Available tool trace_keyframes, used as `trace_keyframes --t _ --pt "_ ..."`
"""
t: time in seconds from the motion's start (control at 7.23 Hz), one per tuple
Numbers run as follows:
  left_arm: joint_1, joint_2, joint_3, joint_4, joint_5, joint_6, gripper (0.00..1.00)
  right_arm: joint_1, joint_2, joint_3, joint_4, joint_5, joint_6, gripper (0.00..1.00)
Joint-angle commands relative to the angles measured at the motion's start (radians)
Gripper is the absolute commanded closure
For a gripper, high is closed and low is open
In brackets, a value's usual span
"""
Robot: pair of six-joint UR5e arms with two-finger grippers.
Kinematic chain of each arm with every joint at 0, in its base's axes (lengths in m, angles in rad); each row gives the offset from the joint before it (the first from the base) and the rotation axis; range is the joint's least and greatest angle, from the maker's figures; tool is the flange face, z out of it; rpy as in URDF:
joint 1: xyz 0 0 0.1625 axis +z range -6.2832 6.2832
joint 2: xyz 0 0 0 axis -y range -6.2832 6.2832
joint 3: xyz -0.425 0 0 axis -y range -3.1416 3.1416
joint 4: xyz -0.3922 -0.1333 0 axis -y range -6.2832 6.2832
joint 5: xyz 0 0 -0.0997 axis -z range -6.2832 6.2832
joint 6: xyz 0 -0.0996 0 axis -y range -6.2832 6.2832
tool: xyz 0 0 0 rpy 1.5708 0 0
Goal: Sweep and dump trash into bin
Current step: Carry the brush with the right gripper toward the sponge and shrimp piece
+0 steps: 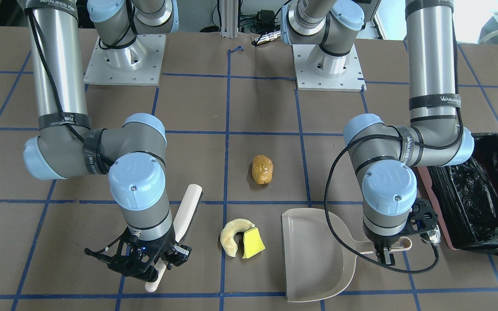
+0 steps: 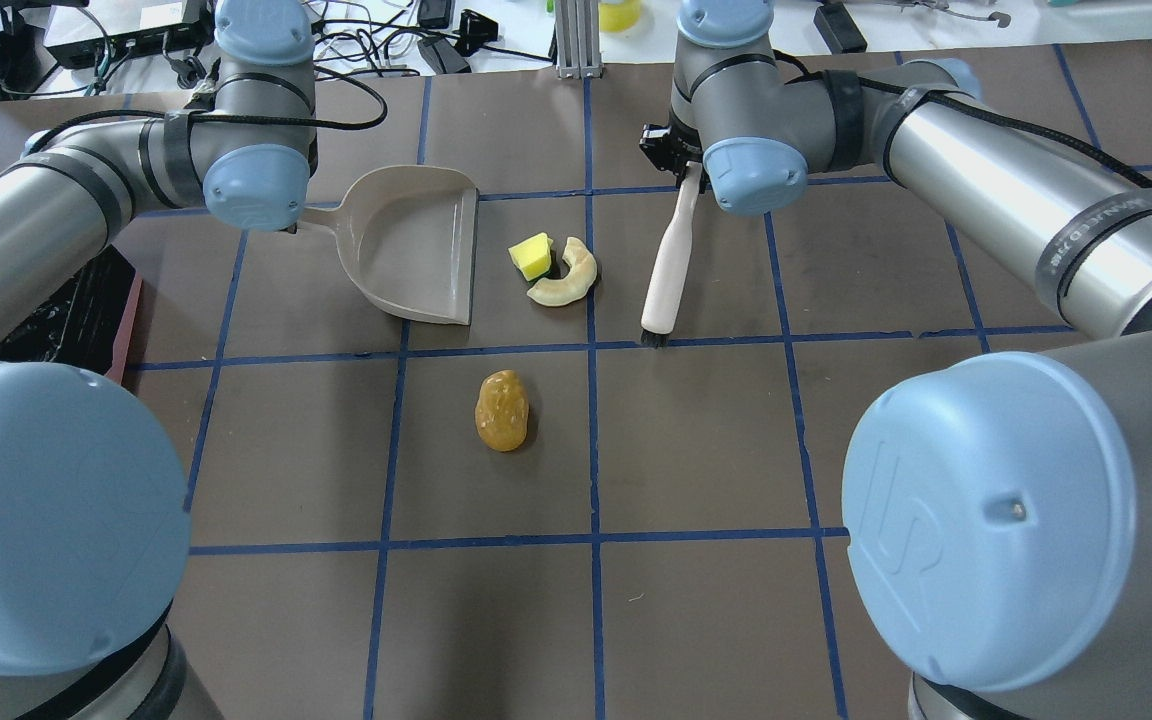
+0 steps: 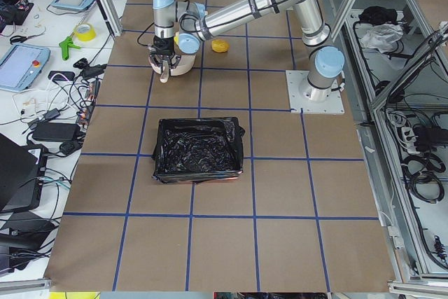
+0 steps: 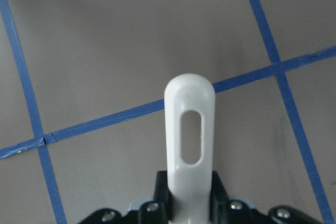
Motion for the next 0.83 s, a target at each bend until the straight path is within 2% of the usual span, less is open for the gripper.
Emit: trace_keyframes --t 0.0,0.69 --pt "0.000 0.000 0.000 -0.001 -0.002 -0.008 1.00 0.030 0.015 0.001 -0.029 0.000 0.041 0.96" --pt "0.000 -0.002 0.000 0.001 0.001 -0.005 1.00 0.070 0.069 -0.006 -0.130 0.004 0.104 0.96"
